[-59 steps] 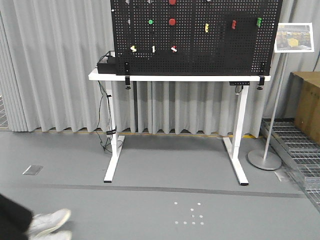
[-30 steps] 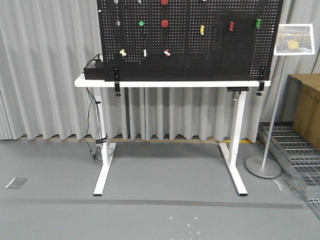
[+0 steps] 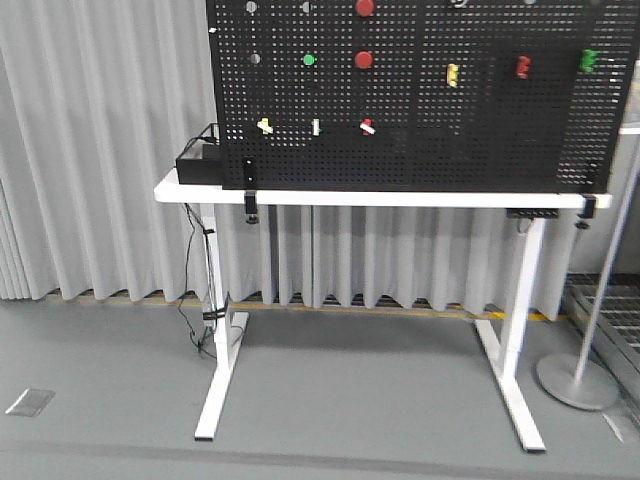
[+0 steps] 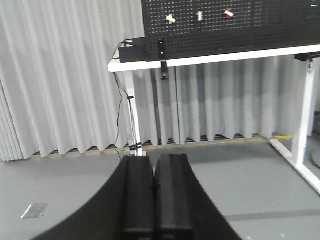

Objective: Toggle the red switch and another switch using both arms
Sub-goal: 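Drive the base forward up to the black pegboard on the table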

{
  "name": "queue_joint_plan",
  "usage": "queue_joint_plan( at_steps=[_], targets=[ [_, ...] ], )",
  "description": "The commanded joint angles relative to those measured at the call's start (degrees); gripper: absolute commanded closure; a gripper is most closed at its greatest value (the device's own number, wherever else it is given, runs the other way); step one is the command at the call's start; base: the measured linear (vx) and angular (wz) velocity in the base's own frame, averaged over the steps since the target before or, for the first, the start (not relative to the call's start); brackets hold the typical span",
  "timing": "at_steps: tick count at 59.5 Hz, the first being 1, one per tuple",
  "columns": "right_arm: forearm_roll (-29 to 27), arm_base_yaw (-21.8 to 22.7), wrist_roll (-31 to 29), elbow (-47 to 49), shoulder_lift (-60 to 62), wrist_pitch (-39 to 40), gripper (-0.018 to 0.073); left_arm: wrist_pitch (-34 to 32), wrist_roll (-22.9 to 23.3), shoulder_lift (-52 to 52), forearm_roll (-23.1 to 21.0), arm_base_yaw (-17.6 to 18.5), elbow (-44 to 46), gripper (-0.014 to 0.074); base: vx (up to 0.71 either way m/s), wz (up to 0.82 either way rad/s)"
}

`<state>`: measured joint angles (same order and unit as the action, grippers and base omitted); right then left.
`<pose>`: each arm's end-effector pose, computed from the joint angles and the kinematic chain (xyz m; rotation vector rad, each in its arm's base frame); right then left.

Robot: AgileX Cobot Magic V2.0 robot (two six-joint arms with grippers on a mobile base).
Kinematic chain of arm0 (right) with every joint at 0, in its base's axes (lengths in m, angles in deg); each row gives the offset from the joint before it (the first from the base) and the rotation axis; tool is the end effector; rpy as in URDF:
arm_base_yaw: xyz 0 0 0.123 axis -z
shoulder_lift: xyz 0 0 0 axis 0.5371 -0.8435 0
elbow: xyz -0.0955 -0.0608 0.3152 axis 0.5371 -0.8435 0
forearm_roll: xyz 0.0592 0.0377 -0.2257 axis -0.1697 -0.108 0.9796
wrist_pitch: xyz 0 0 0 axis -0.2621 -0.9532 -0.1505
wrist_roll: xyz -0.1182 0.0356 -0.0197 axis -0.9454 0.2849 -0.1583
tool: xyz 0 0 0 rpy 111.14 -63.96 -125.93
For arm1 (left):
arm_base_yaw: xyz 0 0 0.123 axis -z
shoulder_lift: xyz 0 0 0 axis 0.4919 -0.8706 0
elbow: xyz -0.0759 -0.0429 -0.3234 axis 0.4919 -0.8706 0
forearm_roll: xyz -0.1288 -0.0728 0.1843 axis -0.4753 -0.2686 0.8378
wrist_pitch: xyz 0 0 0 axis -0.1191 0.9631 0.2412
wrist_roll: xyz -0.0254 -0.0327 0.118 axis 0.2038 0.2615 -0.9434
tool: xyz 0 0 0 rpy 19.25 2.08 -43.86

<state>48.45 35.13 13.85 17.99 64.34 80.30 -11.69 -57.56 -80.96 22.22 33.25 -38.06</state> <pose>0.0245 -0.0011 0.1874 0.0110 1.6463 -0.0603 0.0248 -0.0025 0.1960 0.1123 1.5840 -0.0021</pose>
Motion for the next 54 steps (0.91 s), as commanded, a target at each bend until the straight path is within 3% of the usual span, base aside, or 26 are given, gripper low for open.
queue_joint_plan(
  at_steps=[1,54],
  targets=[
    [0.40,0.24,-0.43,-0.33,0.55,4.62,0.0566,-4.52,0.50,1.00,-0.15,0.05,-1.17,0.0594,0.40,0.10],
    [0.40,0.24,-0.43,-0.33,0.55,4.62,0.0566,-4.52,0.50,1.00,-0.15,0.05,-1.17,0.0594,0.43,0.07]
  ],
)
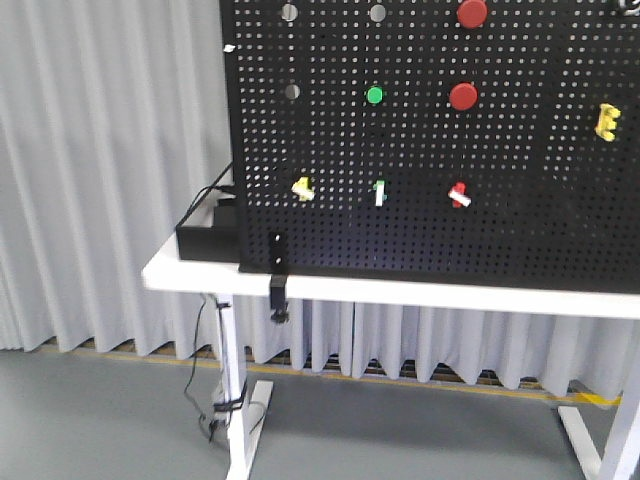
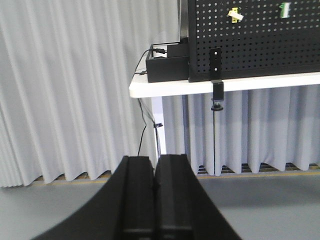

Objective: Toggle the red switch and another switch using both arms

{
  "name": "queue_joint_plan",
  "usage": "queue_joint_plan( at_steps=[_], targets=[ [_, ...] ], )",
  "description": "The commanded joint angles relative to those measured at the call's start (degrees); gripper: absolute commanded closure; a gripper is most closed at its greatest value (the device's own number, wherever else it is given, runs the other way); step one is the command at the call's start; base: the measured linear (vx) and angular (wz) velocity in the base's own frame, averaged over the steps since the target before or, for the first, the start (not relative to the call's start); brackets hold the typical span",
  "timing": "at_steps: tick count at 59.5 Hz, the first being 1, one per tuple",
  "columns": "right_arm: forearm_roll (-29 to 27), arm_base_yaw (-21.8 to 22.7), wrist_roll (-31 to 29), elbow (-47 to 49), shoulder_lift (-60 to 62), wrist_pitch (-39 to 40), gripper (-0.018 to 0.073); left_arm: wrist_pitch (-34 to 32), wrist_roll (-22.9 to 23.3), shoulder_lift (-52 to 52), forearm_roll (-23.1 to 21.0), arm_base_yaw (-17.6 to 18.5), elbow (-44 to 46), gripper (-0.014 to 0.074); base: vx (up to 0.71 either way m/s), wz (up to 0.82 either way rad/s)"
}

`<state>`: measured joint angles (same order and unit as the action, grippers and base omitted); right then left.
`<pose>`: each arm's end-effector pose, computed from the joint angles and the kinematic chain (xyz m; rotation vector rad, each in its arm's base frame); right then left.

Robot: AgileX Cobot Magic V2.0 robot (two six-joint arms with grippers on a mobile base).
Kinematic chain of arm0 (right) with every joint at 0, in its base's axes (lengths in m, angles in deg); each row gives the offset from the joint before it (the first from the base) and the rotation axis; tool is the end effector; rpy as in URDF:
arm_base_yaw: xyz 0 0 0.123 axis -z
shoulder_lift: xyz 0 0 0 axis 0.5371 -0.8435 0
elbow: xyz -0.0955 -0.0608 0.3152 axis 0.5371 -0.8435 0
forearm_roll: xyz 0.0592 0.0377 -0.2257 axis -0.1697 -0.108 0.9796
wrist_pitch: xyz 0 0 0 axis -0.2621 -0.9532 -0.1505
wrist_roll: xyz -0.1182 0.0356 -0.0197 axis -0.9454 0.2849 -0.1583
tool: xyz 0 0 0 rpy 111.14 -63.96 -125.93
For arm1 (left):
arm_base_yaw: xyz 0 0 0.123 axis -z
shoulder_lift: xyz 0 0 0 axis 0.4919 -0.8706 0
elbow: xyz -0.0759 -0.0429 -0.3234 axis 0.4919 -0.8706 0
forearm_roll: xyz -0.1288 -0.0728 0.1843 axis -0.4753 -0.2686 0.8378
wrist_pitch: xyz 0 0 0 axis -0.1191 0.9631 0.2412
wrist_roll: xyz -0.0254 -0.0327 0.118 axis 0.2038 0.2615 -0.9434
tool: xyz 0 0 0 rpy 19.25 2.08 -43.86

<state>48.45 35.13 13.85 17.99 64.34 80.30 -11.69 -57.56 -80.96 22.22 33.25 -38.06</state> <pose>0.0245 -0.0011 0.1874 0.0110 1.6463 -0.0603 0.0248 -0.0025 0.1960 0.1123 1.5840 -0.0021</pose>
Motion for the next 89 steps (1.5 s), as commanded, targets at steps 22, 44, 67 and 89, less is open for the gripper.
queue_joint_plan(
  at_steps=[22,44,67,89],
  targets=[
    [0.40,0.24,-0.43,-0.33,0.55,4.62,0.0566,-4.52,0.50,1.00,-0.15,0.05,-1.17,0.0594,0.42,-0.18],
    [0.40,0.24,-0.43,-0.33,0.55,4.62,0.0566,-4.52,0.50,1.00,-0.15,0.05,-1.17,0.0594,0.42,-0.03],
    [0.40,0.24,-0.43,-0.33,0.55,4.62,0.0566,-4.52,0.50,1.00,-0.15,0.05,-1.17,0.0594,0.32,0.06],
    [0.40,0.24,-0.43,-0.33,0.55,4.62,0.0566,-4.52,0.50,1.00,-0.15,0.05,-1.17,0.0594,0.04,-0.01]
  ],
)
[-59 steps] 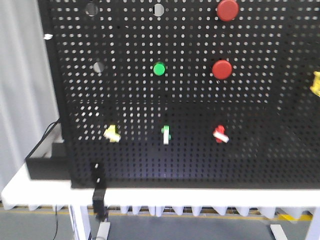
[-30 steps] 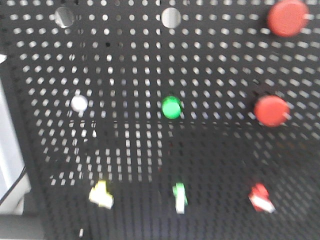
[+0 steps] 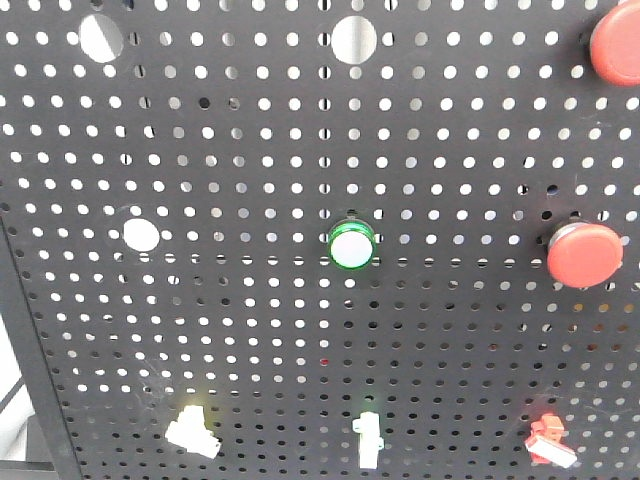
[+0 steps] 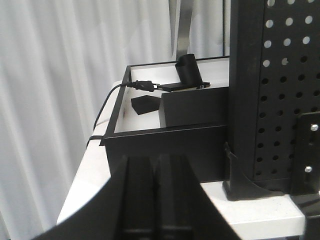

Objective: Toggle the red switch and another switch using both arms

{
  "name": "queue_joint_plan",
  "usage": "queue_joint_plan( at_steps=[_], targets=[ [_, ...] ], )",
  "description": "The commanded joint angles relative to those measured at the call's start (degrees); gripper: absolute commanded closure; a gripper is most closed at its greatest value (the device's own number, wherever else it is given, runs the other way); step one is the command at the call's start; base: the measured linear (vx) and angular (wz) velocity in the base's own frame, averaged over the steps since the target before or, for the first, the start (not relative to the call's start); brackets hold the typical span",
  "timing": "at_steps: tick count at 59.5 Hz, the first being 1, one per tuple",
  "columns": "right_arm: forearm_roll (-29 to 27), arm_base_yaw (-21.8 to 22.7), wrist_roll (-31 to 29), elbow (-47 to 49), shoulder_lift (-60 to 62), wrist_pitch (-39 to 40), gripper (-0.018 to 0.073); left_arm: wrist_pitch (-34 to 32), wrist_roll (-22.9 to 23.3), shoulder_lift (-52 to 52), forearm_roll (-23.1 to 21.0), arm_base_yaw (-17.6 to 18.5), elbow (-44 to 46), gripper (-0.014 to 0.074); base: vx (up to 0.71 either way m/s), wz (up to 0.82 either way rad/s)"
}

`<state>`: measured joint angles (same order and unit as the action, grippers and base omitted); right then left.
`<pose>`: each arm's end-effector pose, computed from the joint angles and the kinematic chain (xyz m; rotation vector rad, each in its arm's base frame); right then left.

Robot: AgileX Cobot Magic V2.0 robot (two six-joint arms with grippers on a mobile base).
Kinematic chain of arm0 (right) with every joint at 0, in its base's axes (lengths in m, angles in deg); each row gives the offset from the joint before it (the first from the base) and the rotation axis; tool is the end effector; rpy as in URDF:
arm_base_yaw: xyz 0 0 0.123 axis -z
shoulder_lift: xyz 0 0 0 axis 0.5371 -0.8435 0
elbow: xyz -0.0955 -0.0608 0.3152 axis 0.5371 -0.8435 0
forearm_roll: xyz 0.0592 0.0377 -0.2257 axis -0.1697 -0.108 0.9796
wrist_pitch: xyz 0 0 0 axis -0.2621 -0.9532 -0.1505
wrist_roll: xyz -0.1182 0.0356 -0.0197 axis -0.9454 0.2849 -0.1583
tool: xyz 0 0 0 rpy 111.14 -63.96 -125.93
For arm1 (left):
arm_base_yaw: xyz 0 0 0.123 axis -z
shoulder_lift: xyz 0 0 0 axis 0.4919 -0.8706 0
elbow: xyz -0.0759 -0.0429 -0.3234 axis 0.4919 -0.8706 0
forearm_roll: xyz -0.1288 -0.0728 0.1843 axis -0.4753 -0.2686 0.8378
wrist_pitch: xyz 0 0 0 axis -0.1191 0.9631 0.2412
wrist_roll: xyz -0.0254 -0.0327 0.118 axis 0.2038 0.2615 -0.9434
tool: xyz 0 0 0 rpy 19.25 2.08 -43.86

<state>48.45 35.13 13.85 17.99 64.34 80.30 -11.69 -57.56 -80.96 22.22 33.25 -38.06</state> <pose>0.0245 -0.0011 0.1874 0.0110 1.6463 -0.0603 0.0248 -0.0025 0.1960 0.1123 1.5840 -0.0021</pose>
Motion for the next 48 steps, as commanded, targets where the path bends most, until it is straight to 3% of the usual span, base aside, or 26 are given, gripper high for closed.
queue_joint_plan(
  at_steps=[1,20,43,48],
  targets=[
    [0.40,0.24,-0.43,-0.33,0.55,4.62,0.0566,-4.52,0.50,1.00,-0.15,0.05,-1.17,0.0594,0.00,0.00],
    [0.45,0.25,-0.56,-0.33,0.55,4.88,0.0566,-4.52,0.50,1.00,-0.15,0.05,-1.17,0.0594,0.00,0.00],
    [0.00,0.25,-0.02,-0.33,0.55,12.30,0.0566,-4.73,0.44,1.00,-0.15,0.05,-1.17,0.0594,0.00,0.00],
    [0.34,0.25,-0.28,-0.20,0.55,14.30,0.0566,-8.06,0.75,1.00,-0.35,0.05,-0.84,0.0594,0.00,0.00]
  ],
)
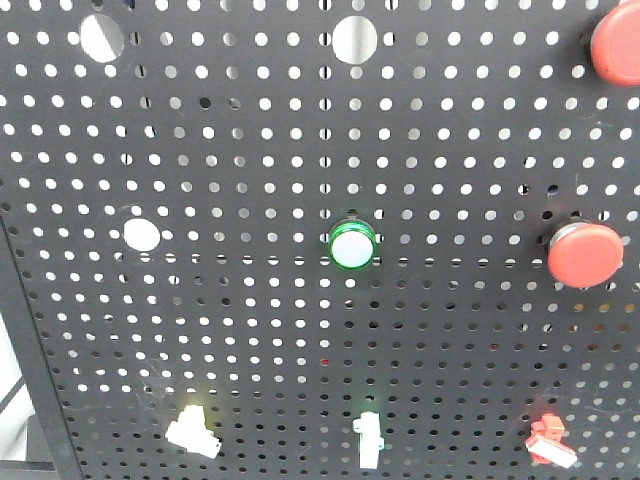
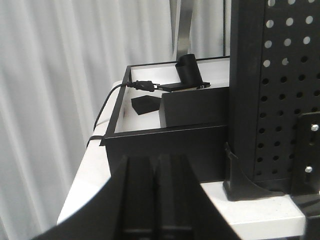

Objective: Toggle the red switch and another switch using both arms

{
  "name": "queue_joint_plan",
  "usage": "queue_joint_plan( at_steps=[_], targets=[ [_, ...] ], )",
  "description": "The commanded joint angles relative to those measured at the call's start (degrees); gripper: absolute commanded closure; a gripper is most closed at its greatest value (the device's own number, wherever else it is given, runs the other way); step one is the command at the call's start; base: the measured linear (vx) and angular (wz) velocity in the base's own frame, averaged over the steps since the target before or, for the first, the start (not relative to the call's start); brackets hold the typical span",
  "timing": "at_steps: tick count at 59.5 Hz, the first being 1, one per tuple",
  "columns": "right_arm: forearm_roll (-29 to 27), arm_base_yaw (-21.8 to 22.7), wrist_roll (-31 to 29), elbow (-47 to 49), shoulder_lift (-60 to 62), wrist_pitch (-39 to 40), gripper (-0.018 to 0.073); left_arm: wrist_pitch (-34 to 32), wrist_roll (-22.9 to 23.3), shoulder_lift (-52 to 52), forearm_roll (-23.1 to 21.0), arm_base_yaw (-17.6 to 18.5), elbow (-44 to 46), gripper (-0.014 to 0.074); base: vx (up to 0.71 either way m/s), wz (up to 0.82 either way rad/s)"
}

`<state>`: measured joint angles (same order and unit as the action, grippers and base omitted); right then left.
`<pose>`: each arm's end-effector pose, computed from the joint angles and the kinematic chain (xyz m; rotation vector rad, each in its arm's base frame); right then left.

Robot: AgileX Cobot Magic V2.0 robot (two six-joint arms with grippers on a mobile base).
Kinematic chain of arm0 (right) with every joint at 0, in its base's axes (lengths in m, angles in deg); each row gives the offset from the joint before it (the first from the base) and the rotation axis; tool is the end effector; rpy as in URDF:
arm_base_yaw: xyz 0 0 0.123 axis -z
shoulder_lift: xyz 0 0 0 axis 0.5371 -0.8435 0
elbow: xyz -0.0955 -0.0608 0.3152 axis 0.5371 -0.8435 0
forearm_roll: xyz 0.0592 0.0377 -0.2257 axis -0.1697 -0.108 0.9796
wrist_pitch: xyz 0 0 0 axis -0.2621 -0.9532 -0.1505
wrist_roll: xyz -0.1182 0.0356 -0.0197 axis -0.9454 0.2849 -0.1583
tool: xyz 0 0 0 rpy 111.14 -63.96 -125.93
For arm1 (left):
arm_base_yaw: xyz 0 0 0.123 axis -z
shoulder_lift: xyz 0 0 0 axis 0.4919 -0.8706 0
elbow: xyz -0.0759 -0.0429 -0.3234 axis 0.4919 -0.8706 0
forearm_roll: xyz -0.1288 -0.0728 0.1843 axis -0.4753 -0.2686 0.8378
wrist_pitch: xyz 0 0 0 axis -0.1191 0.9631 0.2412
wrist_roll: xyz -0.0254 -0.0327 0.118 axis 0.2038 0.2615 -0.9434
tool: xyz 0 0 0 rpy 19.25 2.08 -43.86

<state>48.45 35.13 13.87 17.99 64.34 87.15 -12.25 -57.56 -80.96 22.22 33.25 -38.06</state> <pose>0.0248 -0.0011 0.2023 0.0105 1.5267 -0.0628 0.0248 -0.0024 0.1972 0.1111 1.5743 -0.0016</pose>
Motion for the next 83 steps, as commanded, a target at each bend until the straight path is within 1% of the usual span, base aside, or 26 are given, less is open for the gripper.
queue_joint_plan(
  at_steps=[1,3,6,9,11,14,19,25,30,34,40,45,51,54,58,63,66,70,75,79,83],
  targets=[
    [0.45,0.25,-0.59,-0.11,0.55,8.46,0.0566,-8.02,1.15,1.00,-0.48,0.05,-0.73,0.0594,0.00,0.00],
    [0.45,0.25,-1.09,-0.01,0.55,11.01,0.0566,-9.66,2.25,1.00,-0.88,0.05,-0.47,0.0594,0.00,0.00],
    [0.32,0.23,-0.50,0.60,0.55,13.68,0.0566,-14.52,4.36,1.00,-1.49,0.05,-0.39,0.0594,0.00,0.00],
    [0.00,0.23,0.69,2.01,0.55,13.67,0.0566,-18.81,6.45,1.00,-1.77,0.05,-0.21,0.0594,0.00,0.00],
    [0.00,0.23,1.52,3.78,0.55,12.76,0.0566,-19.73,7.15,1.00,-1.77,0.11,0.71,0.0594,0.00,0.00],
    [0.00,0.23,1.86,7.11,0.55,10.26,0.0566,-17.94,7.06,1.00,-1.73,0.23,3.46,0.0594,0.00,0.00],
    [0.44,0.23,0.91,15.33,-0.14,1.91,0.0566,-13.01,5.85,0.35,-1.25,0.30,10.22,0.0594,0.00,0.00],
    [0.89,0.23,-2.22,23.99,-3.99,-6.47,0.0566,-8.70,1.48,-3.87,-1.12,0.30,18.21,0.0594,0.00,0.00],
    [0.73,0.23,-4.17,29.39,-8.82,-11.53,0.0566,-6.59,-0.57,-9.89,-1.17,0.30,23.65,0.0594,0.00,0.00],
    [0.00,0.23,-4.17,32.02,-11.61,-13.28,0.0566,-5.44,-0.51,-14.39,-1.24,0.30,26.80,0.0594,0.00,0.00],
    [-1.53,0.23,-4.04,33.28,-14.75,-12.31,0.0566,-5.84,-0.04,-19.32,-1.80,0.30,29.00,0.0594,0.00,0.00],
    [-1.58,0.23,-2.58,33.20,-15.70,-11.96,0.0566,-5.19,2.49,-20.96,-3.28,0.30,29.53,0.0594,0.00,0.00],
    [-1.58,0.23,-2.38,33.20,-15.83,-12.03,0.0566,-2.50,2.54,-22.30,-3.28,1.32,30.69,0.0594,0.00,0.00],
    [-1.58,0.23,-2.43,33.20,-15.84,-12.03,0.0566,-0.72,2.40,-23.36,-3.43,2.90,31.57,0.0594,0.00,0.00],
    [-1.58,0.23,-2.43,33.20,-15.84,-12.03,0.0566,-0.28,2.27,-25.09,-3.62,6.06,32.01,0.0594,0.00,0.00],
    [-1.58,0.23,-2.43,33.20,-15.84,-12.03,0.0566,-0.85,0.61,-27.77,-3.80,11.76,32.16,0.0594,0.00,0.00],
    [-1.58,0.23,-2.43,33.20,-15.84,-12.03,0.0566,-1.30,-0.50,-29.82,-3.80,16.03,32.16,0.0594,0.00,0.00],
    [-1.58,0.23,-2.43,33.20,-15.84,-12.08,0.0566,-2.53,-0.74,-32.64,-3.74,21.15,32.16,0.0594,0.00,0.00],
    [-1.58,0.23,-2.47,33.20,-15.84,-12.39,0.0566,-4.51,-2.06,-36.23,-3.61,26.25,32.16,0.0594,0.00,0.00],
    [-1.58,0.23,-2.47,33.20,-15.84,-12.91,0.0566,-7.13,-2.60,-38.83,-3.61,29.18,32.16,0.0594,0.00,0.00],
    [-1.58,0.23,-2.47,33.20,-15.84,-13.26,0.0566,-9.50,-2.43,-40.95,-3.68,30.74,32.16,0.0594,0.00,0.00]
  ],
)
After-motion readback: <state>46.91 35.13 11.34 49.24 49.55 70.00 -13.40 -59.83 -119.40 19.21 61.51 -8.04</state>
